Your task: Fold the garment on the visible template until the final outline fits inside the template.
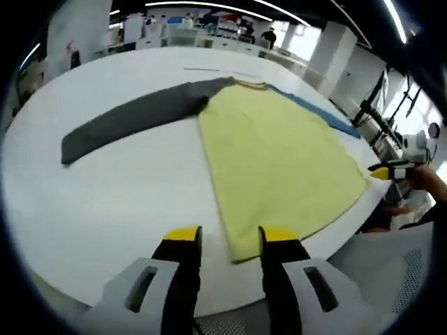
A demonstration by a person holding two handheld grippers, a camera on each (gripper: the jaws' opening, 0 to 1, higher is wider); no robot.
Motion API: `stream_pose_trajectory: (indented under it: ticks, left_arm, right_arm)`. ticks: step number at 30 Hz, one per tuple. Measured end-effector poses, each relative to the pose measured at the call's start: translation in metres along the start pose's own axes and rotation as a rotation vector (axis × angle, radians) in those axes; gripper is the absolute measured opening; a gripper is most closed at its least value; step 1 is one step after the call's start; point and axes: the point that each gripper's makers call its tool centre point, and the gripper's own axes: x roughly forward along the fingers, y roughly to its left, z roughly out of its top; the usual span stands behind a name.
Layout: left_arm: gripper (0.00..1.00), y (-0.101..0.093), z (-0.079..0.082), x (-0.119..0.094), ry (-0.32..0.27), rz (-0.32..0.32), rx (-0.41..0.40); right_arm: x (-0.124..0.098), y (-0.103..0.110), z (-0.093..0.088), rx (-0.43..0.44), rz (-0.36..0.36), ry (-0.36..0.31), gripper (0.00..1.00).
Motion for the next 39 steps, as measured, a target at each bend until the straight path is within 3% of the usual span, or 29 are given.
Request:
stream_pose_trajectory:
  ticks: [5,13,18,24,31,39]
  left_arm:
    - [0.48,-0.002,0.013,0.001,-0.049,-0.014,0.029]
    - [0.62,-0.008,0.032,0.001,-0.127,-0.054,0.067]
    - [0.7,-0.012,0.041,0.001,-0.16,-0.077,0.1]
    - [0.8,-0.015,0.052,0.0,-0.206,-0.1,0.138]
    - [0.89,-0.025,0.071,-0.006,-0.282,-0.127,0.177]
    - [0.98,-0.034,0.083,-0.008,-0.319,-0.158,0.205]
  right_arm:
    - [-0.003,-0.005,0.016,-0.045,-0.001,-0.036,0.64]
    - [-0.005,-0.017,0.037,-0.066,-0.005,-0.092,0.83]
    - [-0.006,-0.034,0.05,-0.025,-0.013,-0.129,0.91]
    - [-0.006,-0.059,0.061,0.009,-0.04,-0.15,0.99]
    - [-0.011,-0.095,0.076,0.032,-0.082,-0.171,0.99]
    - [-0.016,-0.126,0.089,0.074,-0.142,-0.203,0.97]
